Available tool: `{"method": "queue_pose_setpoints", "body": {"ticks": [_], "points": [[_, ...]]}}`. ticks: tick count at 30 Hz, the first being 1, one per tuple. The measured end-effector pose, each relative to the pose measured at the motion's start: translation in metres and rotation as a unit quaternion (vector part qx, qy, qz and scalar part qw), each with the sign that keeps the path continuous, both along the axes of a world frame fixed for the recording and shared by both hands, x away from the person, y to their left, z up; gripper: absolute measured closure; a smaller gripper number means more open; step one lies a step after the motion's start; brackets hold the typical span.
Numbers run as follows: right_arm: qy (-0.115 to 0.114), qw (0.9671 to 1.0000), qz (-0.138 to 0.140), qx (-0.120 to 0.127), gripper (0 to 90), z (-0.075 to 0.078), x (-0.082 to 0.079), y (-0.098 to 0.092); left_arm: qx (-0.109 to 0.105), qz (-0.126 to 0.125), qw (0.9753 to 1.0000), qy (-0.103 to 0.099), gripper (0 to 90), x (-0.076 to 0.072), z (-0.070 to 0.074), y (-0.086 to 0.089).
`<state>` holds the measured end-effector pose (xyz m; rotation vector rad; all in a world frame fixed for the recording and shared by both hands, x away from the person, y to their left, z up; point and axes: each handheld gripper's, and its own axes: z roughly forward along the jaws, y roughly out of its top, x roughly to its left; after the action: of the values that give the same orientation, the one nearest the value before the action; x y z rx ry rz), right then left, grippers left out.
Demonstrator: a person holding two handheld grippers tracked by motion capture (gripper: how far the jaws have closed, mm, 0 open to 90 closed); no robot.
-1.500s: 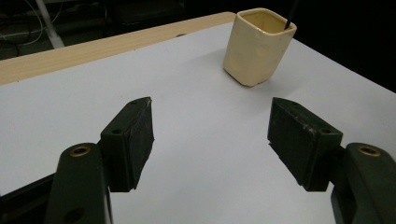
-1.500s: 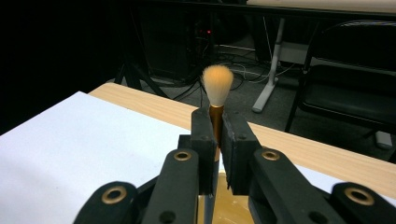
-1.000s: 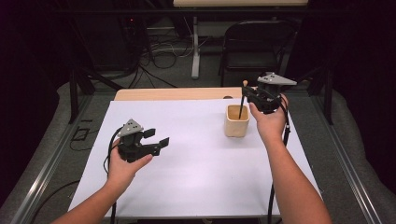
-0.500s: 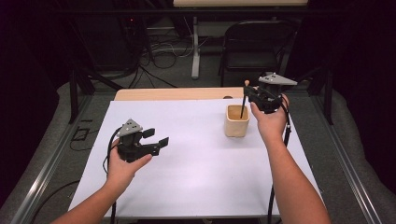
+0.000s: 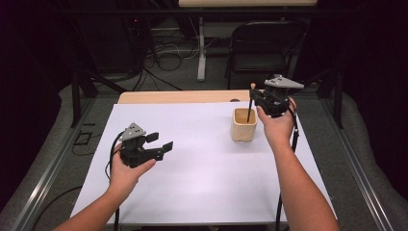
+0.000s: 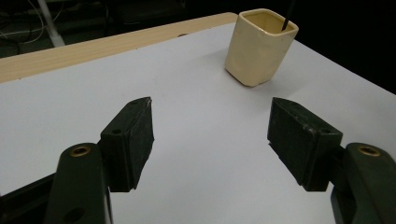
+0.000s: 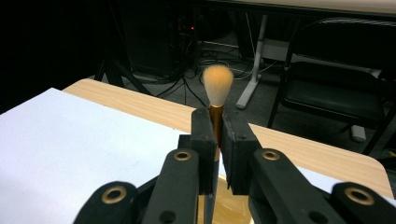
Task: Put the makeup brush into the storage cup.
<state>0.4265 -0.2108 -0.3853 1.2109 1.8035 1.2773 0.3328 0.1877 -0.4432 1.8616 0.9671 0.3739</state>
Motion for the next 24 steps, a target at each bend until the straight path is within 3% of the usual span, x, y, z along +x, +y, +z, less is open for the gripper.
{"method": "queue_pose_setpoints", "body": {"ticks": [24], "points": [[0.003,0.9999,0.000,-0.010,83.8,-0.0094,-0.0012,0.0024,-0.001,0.004,1.0000,0.002,31.7,-0.0010,-0.0019,0.0041]]}}
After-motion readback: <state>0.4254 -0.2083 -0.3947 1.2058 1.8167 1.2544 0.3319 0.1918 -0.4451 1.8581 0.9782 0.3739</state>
